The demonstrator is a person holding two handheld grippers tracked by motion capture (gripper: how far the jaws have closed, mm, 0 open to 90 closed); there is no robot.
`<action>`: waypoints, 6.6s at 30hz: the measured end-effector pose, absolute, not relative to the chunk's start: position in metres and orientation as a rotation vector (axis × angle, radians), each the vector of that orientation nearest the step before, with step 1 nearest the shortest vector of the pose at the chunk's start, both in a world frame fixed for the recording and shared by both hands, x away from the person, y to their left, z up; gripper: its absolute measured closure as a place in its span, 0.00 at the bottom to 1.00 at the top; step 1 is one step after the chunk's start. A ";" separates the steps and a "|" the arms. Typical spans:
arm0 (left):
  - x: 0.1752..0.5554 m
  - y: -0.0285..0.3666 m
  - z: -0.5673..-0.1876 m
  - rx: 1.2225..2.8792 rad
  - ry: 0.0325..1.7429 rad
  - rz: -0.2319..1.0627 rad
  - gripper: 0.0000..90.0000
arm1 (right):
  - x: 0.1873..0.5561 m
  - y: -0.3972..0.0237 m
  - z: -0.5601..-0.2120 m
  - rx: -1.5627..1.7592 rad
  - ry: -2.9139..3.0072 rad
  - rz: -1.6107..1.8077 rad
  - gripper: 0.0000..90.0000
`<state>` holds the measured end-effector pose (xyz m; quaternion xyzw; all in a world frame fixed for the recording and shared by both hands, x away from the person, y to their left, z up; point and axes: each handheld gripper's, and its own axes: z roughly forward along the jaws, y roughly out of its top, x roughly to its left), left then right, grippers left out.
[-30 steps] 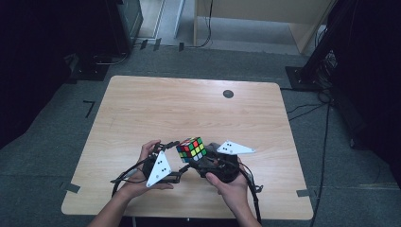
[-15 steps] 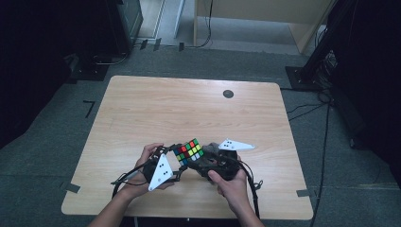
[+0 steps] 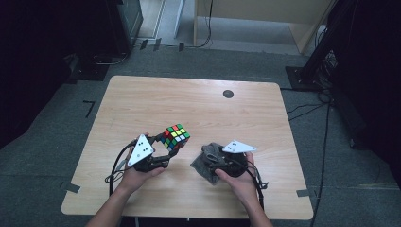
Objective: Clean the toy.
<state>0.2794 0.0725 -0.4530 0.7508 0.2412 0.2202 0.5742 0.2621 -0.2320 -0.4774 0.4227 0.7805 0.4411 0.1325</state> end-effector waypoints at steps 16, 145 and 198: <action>0.283 0.077 -0.454 1.757 0.688 0.444 0.37 | 0.257 -0.212 -0.503 0.948 2.374 0.830 0.52; 0.254 0.043 -0.447 1.837 0.310 0.333 0.38 | 0.211 -0.208 -0.415 1.032 1.898 1.578 0.84; 0.249 0.022 -0.451 2.042 0.343 0.517 0.38 | 0.196 -0.181 -0.415 0.796 1.955 1.417 0.83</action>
